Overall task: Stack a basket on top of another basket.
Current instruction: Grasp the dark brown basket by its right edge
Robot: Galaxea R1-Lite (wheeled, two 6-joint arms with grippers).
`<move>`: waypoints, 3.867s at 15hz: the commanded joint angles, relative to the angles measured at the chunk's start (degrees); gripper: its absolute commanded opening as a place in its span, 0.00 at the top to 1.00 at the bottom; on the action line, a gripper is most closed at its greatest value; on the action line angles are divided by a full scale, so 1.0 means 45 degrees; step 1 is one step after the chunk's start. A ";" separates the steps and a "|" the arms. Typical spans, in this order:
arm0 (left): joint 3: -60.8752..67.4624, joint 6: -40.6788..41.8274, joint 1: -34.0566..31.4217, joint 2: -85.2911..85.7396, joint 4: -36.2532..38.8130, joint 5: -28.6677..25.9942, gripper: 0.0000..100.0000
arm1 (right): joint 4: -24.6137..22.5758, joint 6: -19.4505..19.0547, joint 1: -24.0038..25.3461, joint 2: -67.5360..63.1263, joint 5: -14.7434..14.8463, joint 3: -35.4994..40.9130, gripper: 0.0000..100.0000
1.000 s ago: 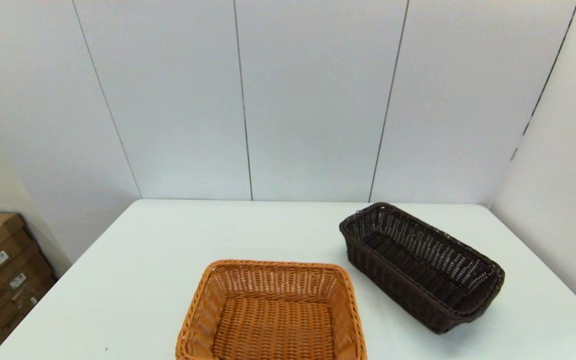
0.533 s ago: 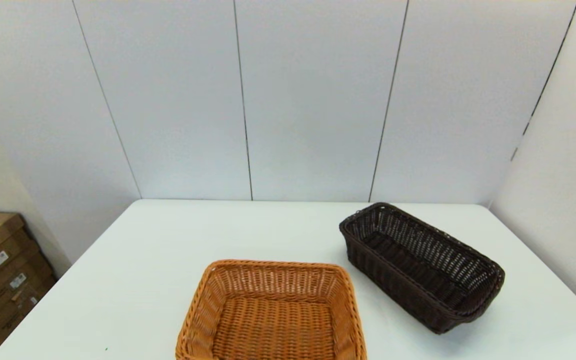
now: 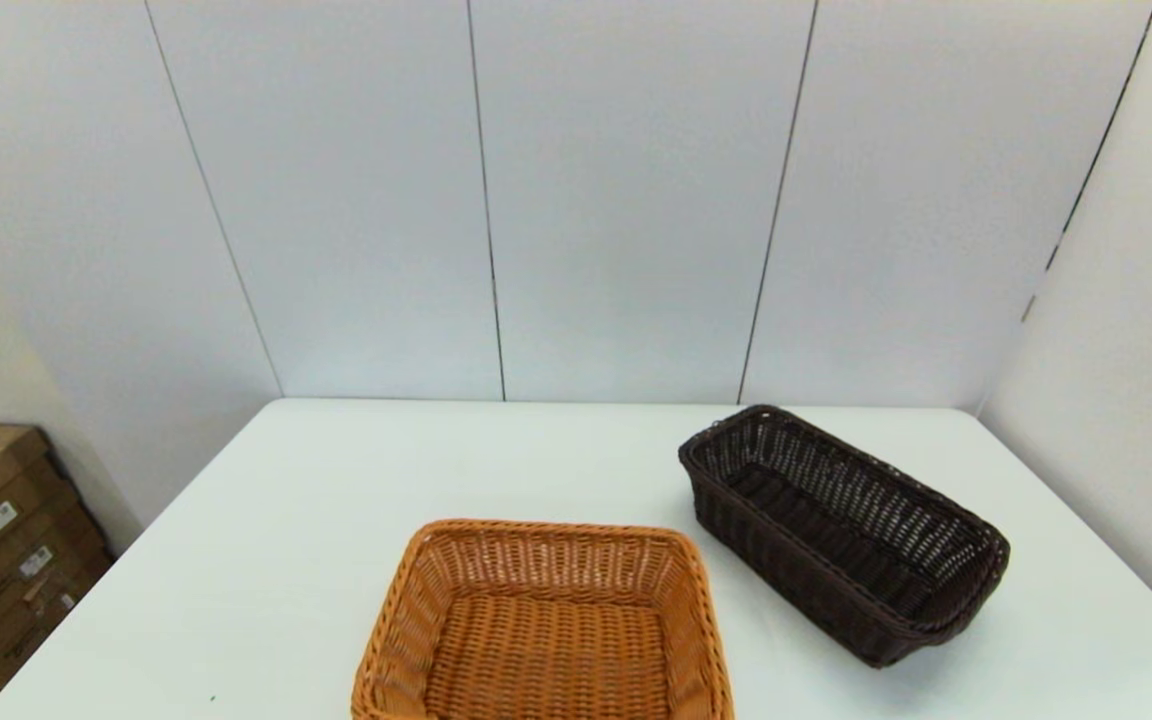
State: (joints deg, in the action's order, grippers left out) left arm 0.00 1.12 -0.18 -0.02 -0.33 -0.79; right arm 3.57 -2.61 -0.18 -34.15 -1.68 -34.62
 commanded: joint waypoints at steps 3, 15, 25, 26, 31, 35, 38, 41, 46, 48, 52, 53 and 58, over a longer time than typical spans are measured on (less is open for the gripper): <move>0.0020 0.0005 0.0002 0.0025 -0.0005 0.0000 0.00 | 0.0749 -0.0065 0.0041 -0.1611 0.0218 0.0018 0.00; 0.0020 0.0005 0.0002 0.0025 -0.0005 0.0000 0.00 | 0.4616 -0.0260 0.0529 -0.3408 0.0237 -0.2638 0.00; 0.0020 -0.0015 0.0002 0.0025 -0.0005 0.0000 0.00 | 0.7273 0.0228 0.0529 -0.4404 0.0296 -0.2209 0.00; 0.0020 0.0005 0.0002 0.0025 -0.0005 0.0000 0.00 | 0.7312 0.0482 0.0529 -0.4619 0.0296 -0.2209 0.00; 0.0020 0.0005 0.0002 0.0025 -0.0005 0.0000 0.00 | 0.7312 0.0716 0.0724 -0.5264 0.0257 -0.2482 0.00; 0.0020 0.0005 0.0002 0.0025 -0.0005 0.0000 0.00 | 0.8894 0.3197 0.1486 -0.6592 0.0315 -0.4181 0.00; 0.0020 0.0005 0.0002 0.0025 -0.0005 0.0000 0.00 | 1.0593 0.5716 0.3400 -0.7705 0.1311 -0.5373 0.00; 0.0020 0.0005 0.0002 0.0025 -0.0005 0.0000 0.00 | 1.0593 0.7162 0.4357 -0.8564 0.1995 -0.5080 0.00; 0.0020 0.0005 0.0002 0.0025 -0.0005 0.0000 0.00 | 1.0554 0.8802 0.5216 -1.0283 0.1975 -0.5099 0.00; 0.0020 0.0005 0.0002 0.0025 -0.0005 0.0000 0.00 | 1.0437 0.8881 0.5470 -1.0869 0.1995 -0.5412 0.00; 0.0020 -0.0015 0.0002 0.0025 -0.0005 0.0000 0.00 | 0.9695 0.8881 0.5353 -1.2002 0.2112 -0.5724 0.00; 0.0020 0.0005 0.0002 0.0025 -0.0005 0.0000 0.00 | 0.9538 0.8881 0.5314 -1.2314 0.2093 -0.5783 0.00; 0.0020 0.0005 0.0002 0.0025 -0.0005 0.0000 0.00 | 0.8581 0.8861 0.4064 -1.3408 0.2190 -0.6056 0.00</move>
State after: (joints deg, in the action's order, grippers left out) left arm 0.00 1.12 -0.16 -0.02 -0.35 -0.79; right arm 42.06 37.18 21.00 -91.54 7.94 -61.05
